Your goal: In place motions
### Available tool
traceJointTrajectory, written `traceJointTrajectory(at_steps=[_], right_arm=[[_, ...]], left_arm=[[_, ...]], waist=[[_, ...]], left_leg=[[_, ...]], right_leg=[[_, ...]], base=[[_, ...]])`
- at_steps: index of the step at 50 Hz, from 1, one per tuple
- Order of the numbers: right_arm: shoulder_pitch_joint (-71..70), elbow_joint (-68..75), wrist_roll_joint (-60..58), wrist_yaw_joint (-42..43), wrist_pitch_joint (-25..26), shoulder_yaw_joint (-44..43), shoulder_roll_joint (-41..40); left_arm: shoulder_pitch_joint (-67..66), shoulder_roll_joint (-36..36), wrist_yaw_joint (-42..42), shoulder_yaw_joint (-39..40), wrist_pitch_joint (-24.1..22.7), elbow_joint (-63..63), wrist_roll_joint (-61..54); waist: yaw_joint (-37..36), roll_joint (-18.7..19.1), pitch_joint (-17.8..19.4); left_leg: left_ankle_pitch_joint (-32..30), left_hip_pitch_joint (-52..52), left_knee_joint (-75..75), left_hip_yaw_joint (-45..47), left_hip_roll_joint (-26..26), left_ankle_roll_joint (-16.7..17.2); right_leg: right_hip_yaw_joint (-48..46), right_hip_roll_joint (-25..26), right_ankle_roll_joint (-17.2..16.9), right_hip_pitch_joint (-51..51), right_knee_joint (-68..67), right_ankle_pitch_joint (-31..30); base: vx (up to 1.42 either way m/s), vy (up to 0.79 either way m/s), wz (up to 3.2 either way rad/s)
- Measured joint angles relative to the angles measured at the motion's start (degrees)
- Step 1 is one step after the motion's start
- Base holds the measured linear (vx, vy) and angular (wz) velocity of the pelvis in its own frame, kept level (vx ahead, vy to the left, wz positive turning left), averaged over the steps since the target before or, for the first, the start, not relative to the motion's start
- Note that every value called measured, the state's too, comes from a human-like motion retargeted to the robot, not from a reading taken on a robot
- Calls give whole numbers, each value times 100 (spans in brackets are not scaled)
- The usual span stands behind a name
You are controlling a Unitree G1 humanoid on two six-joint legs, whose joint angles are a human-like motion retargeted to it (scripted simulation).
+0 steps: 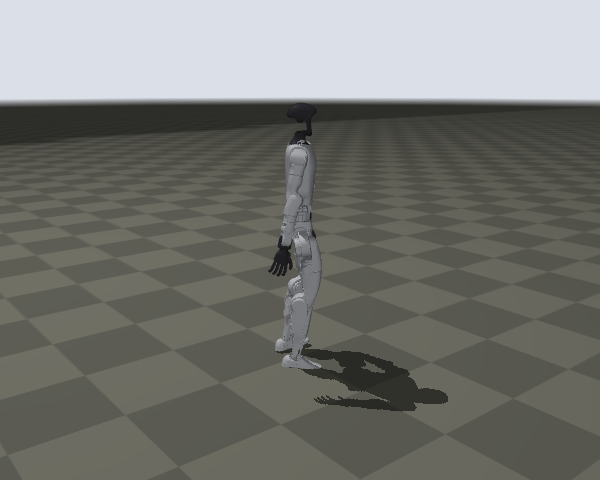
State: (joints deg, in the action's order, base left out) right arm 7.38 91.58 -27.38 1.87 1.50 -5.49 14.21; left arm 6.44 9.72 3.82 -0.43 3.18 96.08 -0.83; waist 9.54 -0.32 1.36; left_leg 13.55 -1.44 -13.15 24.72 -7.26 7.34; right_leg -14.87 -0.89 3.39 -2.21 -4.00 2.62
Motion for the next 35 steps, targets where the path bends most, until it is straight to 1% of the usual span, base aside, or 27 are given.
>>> traceJointTrajectory(at_steps=[2, 3, 5, 7, 8, 9, 10, 12, 15, 18, 21, 23, 26, 30, 33, 35], right_arm=[[-177, 85, 58, 37, 67, 224, -73], [-307, 126, 79, 53, 123, 393, -132], [-700, 167, 67, -12, 242, 821, -316], [-1089, 54, -12, -225, 272, 1125, -531], [-1253, -33, -32, -338, 263, 1240, -643], [-1463, -153, -38, -488, 248, 1342, -771], [-1695, -289, -37, -656, 228, 1437, -908], [-2096, -540, -82, -904, 211, 1363, -1081], [-2691, -1190, -29, -1224, 62, 1122, -1316], [-3122, -1711, 240, -1469, -240, 1192, -1370], [-3508, -1884, 227, -1447, -596, 1209, -1314], [-3656, -1860, 104, -1324, -686, 1156, -1262], [-3728, -1742, 127, -1258, -705, 1070, -1203], [-3615, -1625, 183, -1212, -679, 990, -1215], [-3306, -1569, 140, -1137, -748, 1019, -1276], [-3114, -1521, 101, -1100, -746, 1089, -1319]], left_arm=[[-219, 19, -60, 12, 71, 102, 7], [-373, 30, -54, 28, 118, 125, 32], [-731, 57, 16, 55, 235, 132, 117], [-1046, 99, 115, 35, 315, 132, 220], [-1189, 116, 158, 18, 349, 132, 272], [-1361, 126, 212, 11, 389, 132, 339], [-1547, 132, 271, 8, 434, 132, 414], [-1819, 114, 416, 45, 513, 132, 538], [-2295, 41, 805, 139, 627, 132, 748], [-2642, -25, 1028, 263, 704, 132, 900], [-2900, -79, 757, 427, 681, 132, 882], [-2940, -84, 539, 511, 616, 132, 808], [-2801, -39, 507, 628, 487, 132, 724], [-2495, 52, 487, 780, 427, 132, 475], [-2305, 131, 425, 888, 413, 132, 162], [-2168, 167, 418, 952, 350, 132, 3]], waist=[[-67, -60, 14], [-103, -98, 31], [-161, -172, 120], [-342, -232, 284], [-471, -253, 354], [-635, -283, 422], [-817, -318, 489], [-1167, -250, 571], [-1985, -107, 750], [-2511, -173, 787], [-2978, -307, 763], [-3150, -358, 730], [-3178, -337, 684], [-2937, -255, 498], [-2525, -255, 170], [-2203, -304, 15]], left_leg=[[-282, 182, -488, -52, -83, 6], [-522, 318, -845, -110, -153, 20], [-1238, 756, -1883, -221, -400, -55], [-1972, 1449, -3082, -565, -613, -377], [-2291, 1793, -3580, -760, -638, -620], [-2343, 2175, -4158, -891, -687, -732], [-2262, 2577, -4776, -990, -748, -779], [-1810, 3160, -5727, -825, -1235, -840], [-1149, 4133, -7122, -611, -1800, -960], [-868, 4888, -7774, -419, -1836, -975], [-621, 5383, -8102, -48, -1868, -1116], [-548, 5571, -8169, 58, -1852, -1193], [-579, 5561, -8042, -71, -1821, -1143], [-699, 5103, -7517, -400, -1754, -973], [-907, 4309, -6667, -511, -1548, -763], [-1070, 3661, -5859, -549, -1166, -643]], right_leg=[[26, -73, 26, -27, -13, 6], [41, -118, 42, -39, -27, 8], [36, -207, 68, -62, -65, 23], [69, -252, 85, -130, -74, 17], [98, -257, 94, -165, -67, 1], [106, -270, 118, -192, -63, -26], [103, -288, 148, -215, -61, -59], [104, -176, 252, -244, -41, -96], [355, 8, 444, -378, 46, -181], [609, -53, 558, -329, 31, -221], [747, -155, 676, -247, -40, -198], [744, -183, 723, -214, -79, -166], [635, -125, 746, -238, -113, -96], [362, 38, 697, -304, 5, -43], [63, 74, 598, -303, 90, 24], [-97, 1, 517, -296, 92, 83]], base=[[-6, -5, -2], [-8, -4, 1], [-12, -3, 6], [-18, -9, -12], [-14, -10, -30], [-10, -9, -37], [-11, -5, -35], [-11, 0, -48], [-4, 6, -105], [0, 7, -89], [6, 6, -55], [8, 3, 2], [6, 0, 50], [4, 0, 78], [16, 3, 104], [15, 5, 93]])
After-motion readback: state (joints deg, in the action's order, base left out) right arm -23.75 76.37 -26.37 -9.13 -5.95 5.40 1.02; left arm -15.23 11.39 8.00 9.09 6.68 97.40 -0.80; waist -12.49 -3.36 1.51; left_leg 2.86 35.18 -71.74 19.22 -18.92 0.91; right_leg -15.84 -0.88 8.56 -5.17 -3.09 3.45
